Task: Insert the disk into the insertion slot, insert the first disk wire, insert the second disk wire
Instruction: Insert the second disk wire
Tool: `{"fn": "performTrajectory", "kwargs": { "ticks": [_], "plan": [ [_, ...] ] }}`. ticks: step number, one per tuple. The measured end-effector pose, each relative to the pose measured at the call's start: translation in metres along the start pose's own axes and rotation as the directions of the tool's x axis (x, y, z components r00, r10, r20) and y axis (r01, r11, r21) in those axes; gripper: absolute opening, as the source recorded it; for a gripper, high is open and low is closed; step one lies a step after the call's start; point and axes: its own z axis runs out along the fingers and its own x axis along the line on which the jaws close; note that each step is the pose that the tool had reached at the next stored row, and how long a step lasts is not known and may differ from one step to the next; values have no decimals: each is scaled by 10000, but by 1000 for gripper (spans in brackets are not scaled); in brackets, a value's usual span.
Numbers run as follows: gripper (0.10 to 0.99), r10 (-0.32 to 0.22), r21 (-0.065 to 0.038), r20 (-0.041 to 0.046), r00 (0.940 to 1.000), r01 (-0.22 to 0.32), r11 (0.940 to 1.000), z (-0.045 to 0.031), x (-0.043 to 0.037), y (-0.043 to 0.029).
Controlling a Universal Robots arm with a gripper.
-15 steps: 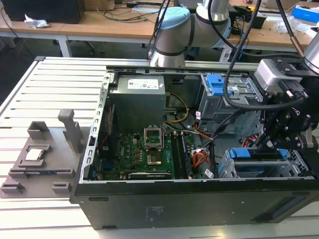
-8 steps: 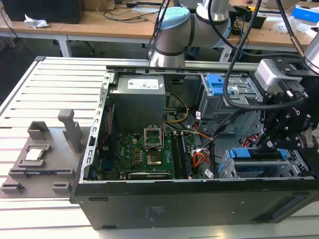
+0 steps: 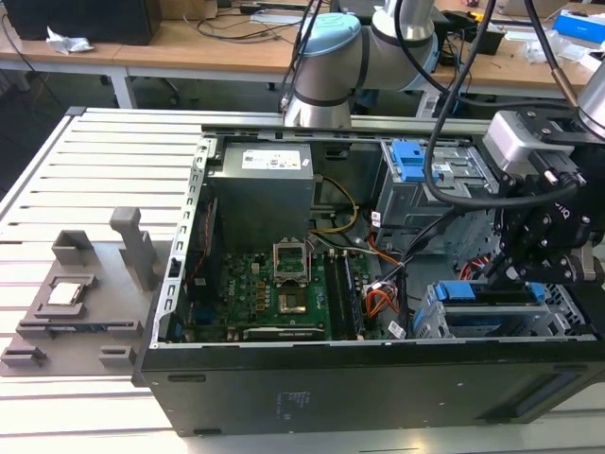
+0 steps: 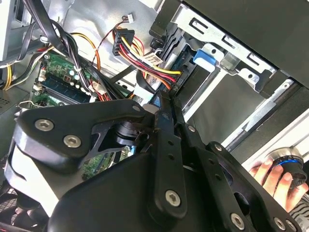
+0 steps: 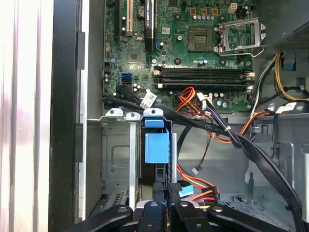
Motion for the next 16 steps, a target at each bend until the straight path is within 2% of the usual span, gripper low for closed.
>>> {"fn": "performTrajectory", "kwargs": {
  "ticks": [16],
  "plan": [
    [149, -107, -3, -10, 9999, 107, 9999, 30, -20, -11]
  ]
}}
